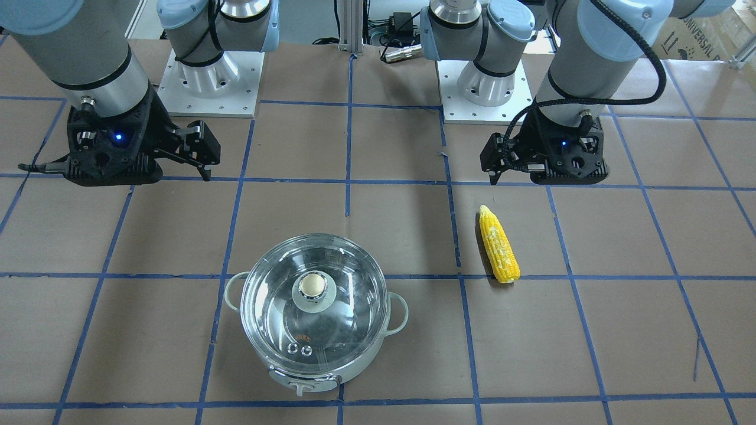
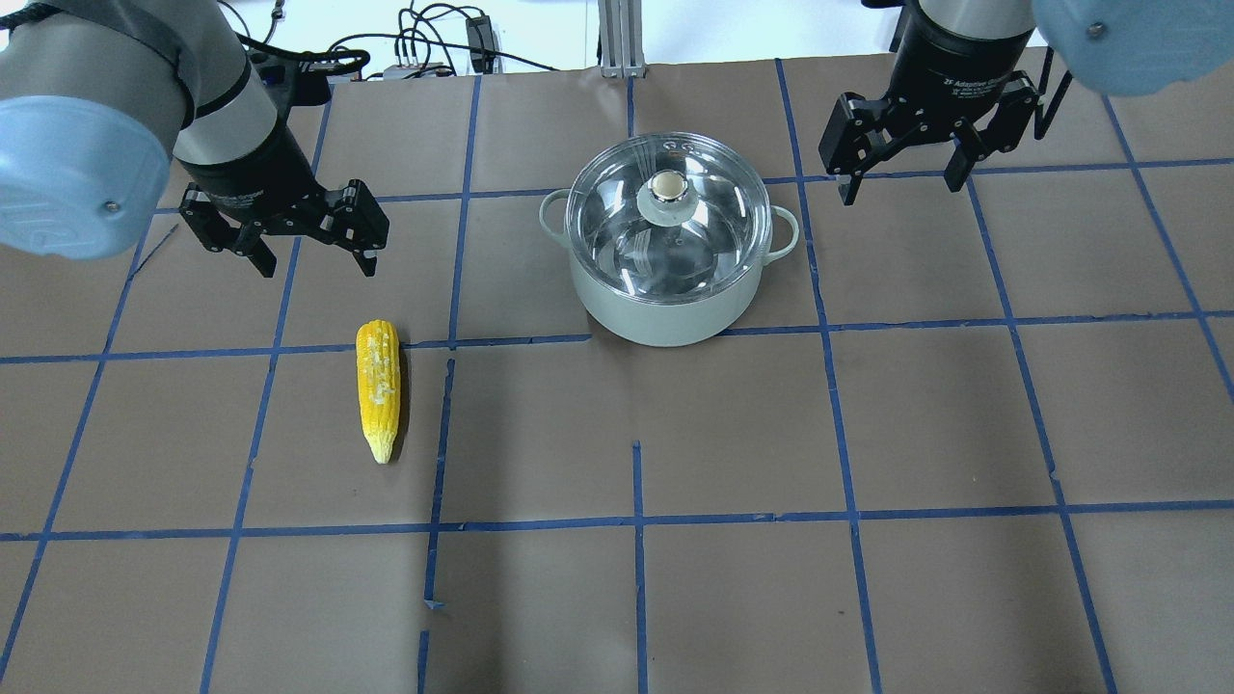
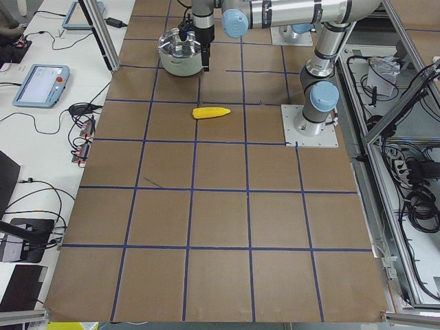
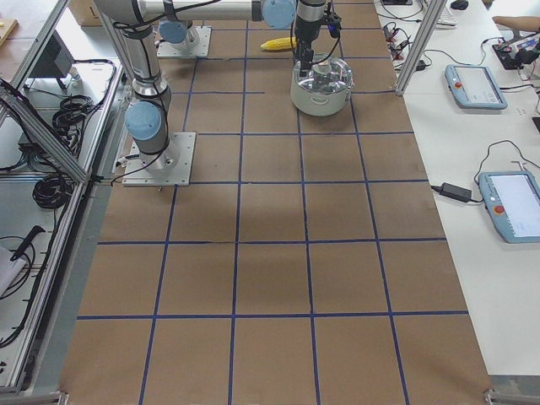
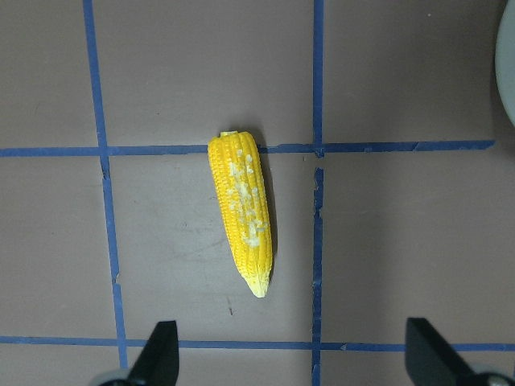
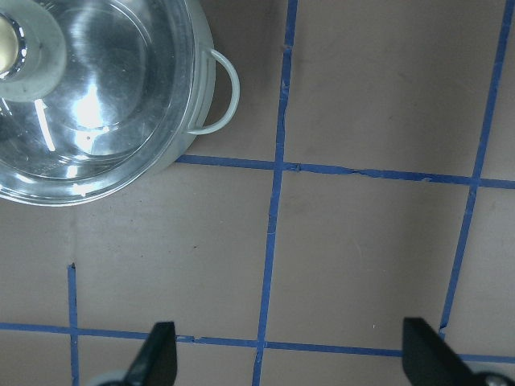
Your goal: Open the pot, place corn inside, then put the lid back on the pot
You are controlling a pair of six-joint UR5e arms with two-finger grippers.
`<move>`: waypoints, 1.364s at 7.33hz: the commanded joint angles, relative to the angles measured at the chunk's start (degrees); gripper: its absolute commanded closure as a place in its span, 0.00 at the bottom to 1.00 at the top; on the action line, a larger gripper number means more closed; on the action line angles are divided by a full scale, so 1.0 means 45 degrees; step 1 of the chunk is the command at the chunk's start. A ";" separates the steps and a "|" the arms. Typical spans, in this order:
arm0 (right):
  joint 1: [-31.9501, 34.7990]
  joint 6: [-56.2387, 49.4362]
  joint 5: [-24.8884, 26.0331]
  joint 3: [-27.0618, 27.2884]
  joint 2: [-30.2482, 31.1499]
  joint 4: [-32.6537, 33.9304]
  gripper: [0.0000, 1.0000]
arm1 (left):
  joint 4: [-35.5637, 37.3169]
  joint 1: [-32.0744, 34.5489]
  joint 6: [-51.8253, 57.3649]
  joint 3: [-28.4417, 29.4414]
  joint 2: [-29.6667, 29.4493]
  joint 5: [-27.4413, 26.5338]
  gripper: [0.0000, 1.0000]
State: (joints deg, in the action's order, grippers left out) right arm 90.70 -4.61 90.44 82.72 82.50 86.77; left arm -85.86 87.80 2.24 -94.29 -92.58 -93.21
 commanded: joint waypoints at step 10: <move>0.2868 0.5643 -0.0312 -0.3201 -0.3912 0.1205 0.00 | 0.2476 -0.0292 0.0302 -0.2221 -0.0128 0.0127 0.00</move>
State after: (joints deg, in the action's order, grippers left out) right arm 101.49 14.89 89.17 71.88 69.17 91.98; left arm -82.88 86.95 3.24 -99.89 -92.60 -92.91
